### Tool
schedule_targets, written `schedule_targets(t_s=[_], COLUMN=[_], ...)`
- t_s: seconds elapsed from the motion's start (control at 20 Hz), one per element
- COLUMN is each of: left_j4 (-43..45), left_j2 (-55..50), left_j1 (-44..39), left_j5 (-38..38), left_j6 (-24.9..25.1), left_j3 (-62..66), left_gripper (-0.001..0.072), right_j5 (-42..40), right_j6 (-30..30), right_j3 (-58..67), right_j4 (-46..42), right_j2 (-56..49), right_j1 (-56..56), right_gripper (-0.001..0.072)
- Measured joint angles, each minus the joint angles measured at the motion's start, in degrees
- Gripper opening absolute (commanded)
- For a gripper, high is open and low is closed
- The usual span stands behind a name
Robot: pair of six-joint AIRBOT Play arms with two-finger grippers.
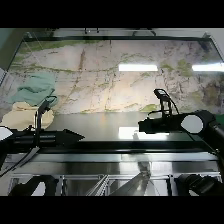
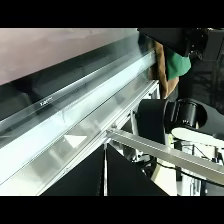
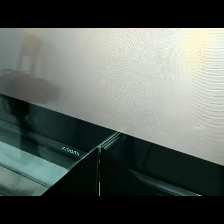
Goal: Fold the shirts.
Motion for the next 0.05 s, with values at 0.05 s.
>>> schedule_targets(t_s=[0.05], left_j4=[0.09], left_j2=[0.11], left_j1=[0.0], left_j5=[-0.02], left_j6=[-0.04], left_j3=[-0.07], left_gripper=[0.0025], right_j5=[-0.09], right_j6=[0.0], right_j3=[0.0], right_j4=[0.04], right_j2=[0.0], right_j1=[0.02], right_gripper=[0.0018])
